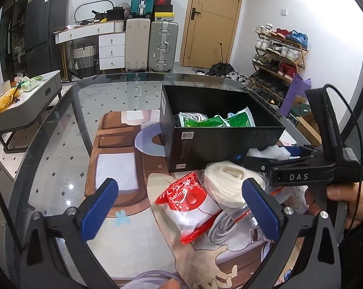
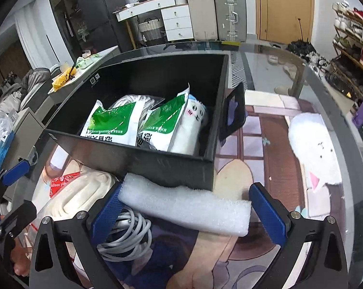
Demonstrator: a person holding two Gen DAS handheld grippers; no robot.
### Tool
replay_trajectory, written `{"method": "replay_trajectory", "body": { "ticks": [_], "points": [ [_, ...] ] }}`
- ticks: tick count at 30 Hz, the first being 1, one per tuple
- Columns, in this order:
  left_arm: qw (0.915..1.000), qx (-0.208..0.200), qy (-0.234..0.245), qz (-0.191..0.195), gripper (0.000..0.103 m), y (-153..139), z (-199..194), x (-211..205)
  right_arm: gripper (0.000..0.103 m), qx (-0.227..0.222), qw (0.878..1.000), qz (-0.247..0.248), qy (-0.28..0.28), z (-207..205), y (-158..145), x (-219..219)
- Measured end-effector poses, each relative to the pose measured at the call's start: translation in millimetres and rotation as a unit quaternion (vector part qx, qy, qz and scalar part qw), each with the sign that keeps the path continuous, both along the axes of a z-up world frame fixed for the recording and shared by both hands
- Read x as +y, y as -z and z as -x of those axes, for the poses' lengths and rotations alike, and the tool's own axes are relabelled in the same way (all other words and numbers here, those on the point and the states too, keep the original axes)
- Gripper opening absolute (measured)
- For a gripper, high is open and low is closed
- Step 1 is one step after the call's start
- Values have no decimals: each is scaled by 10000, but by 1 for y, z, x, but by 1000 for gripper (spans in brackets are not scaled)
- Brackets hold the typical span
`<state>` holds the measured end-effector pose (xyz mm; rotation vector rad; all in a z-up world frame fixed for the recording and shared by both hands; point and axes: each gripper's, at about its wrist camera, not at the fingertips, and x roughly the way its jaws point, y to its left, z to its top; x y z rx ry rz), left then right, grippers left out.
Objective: Organize soft objects
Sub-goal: 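Lower the right gripper onto the white foam strip and close on it, then grasp the clear bag of white rope with the left gripper while the right holds the foam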
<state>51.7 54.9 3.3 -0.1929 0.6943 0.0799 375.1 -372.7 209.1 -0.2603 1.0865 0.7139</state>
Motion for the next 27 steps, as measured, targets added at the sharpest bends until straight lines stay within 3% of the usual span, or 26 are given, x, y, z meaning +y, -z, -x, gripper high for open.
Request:
{"method": "replay_trajectory", "body": {
  "ticks": [8,11,14,27],
  "points": [
    [10000,32,28,50,103,3,-2,-1,102,101,9999,-37,90,-4,-2,-17],
    [9999,52,73,83,103,3,-2,-3,92,78,9998,-167,94,3,-4,-28],
    [9999,56,88,72,103,4,-2,-5,91,-23,9998,-207,52,9,-6,-38],
    [9992,169,330,125,103,-1,-6,-22,91,-241,9975,-666,-27,15,-46,-64]
  ]
}}
